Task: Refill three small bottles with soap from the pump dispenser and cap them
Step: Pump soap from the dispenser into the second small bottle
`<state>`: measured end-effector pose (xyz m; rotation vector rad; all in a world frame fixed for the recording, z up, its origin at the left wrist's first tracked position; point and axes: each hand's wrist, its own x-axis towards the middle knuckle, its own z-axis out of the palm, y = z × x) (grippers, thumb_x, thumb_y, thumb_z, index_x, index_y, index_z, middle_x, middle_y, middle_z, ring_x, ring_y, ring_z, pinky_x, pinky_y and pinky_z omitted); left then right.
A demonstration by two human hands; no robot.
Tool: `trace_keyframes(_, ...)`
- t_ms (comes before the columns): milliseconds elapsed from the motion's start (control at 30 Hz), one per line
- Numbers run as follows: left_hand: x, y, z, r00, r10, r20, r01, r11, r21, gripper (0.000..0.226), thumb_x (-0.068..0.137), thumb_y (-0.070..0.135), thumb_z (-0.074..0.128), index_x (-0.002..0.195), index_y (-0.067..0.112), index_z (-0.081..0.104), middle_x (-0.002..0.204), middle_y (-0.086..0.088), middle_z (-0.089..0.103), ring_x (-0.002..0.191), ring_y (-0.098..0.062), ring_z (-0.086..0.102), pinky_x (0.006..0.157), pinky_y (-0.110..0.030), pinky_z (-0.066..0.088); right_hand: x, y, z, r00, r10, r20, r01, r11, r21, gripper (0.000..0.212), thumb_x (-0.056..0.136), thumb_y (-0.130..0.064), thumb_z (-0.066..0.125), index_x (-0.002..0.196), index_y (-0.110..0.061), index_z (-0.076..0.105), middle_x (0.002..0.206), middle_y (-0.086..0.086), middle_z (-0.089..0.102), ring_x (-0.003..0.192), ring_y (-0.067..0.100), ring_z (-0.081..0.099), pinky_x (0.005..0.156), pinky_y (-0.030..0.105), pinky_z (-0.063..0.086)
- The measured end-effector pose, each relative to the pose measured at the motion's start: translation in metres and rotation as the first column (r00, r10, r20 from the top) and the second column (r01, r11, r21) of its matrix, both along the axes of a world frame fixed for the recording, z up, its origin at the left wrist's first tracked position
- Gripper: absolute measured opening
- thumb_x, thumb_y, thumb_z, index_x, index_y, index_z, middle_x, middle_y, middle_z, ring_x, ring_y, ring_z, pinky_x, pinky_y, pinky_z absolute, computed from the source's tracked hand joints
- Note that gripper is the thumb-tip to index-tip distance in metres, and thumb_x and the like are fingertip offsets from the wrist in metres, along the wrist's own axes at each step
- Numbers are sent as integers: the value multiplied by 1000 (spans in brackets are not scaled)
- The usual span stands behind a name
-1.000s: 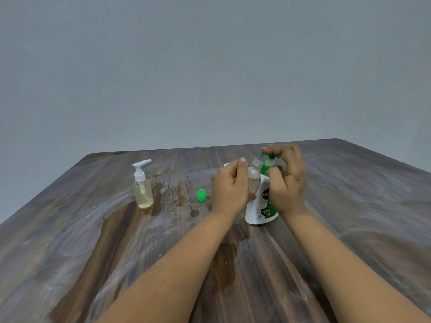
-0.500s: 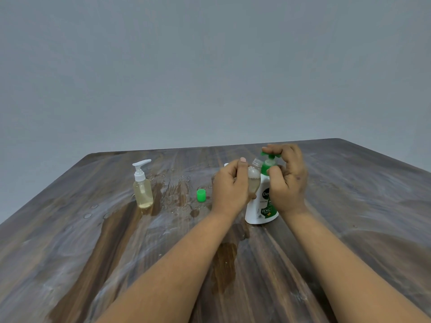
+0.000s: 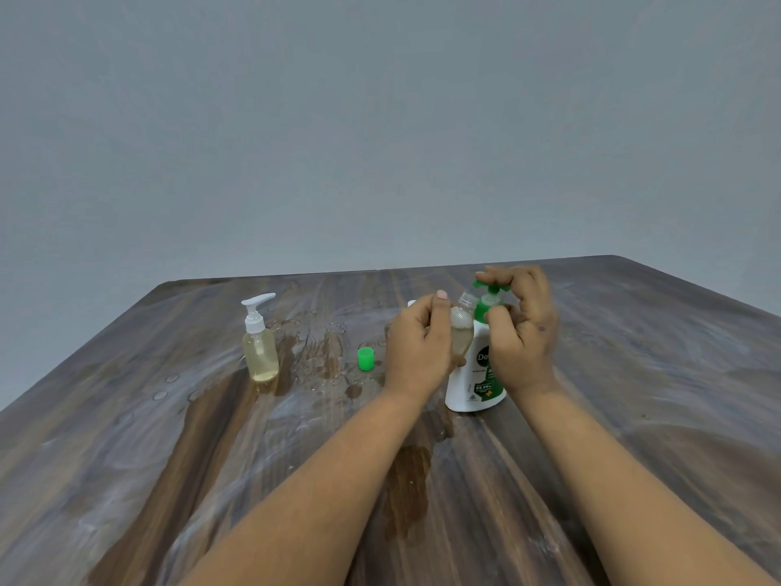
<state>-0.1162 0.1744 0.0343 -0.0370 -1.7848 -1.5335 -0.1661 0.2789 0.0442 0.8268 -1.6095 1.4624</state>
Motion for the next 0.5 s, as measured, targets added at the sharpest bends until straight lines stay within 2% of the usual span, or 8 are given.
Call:
trace_keyframes(233, -1, 1, 0, 1000, 15, -3, -15, 1000, -7, 46, 104, 28, 42, 72, -1, 57, 60, -24, 56, 53, -40, 56, 41, -40, 48, -1, -1, 1, 999, 2, 44, -1, 1000, -13, 30, 71, 1, 43, 84, -11, 67, 90, 3, 58, 88, -5, 55, 75, 10, 42)
trace_keyframes(367, -1, 1, 0, 1000, 11, 9, -11, 1000, 0, 47, 104, 29, 42, 71, -2, 54, 61, -29, 53, 57, -49, 54, 47, -55, 48, 1, 0, 1, 1000, 24, 18, -24, 1000, -14, 31, 70, -5, 42, 89, -12, 66, 93, 4, 58, 92, -4, 55, 77, 12, 42)
trace_keyframes(500, 0, 0, 0, 999, 29, 13, -29, 1000, -9, 47, 104, 29, 42, 72, -2, 56, 60, -29, 54, 56, -48, 55, 43, -49, 47, 1, 0, 0, 999, 44, 4, -44, 999, -20, 36, 69, -5, 42, 95, -15, 65, 97, -1, 57, 93, -1, 56, 78, 16, 45)
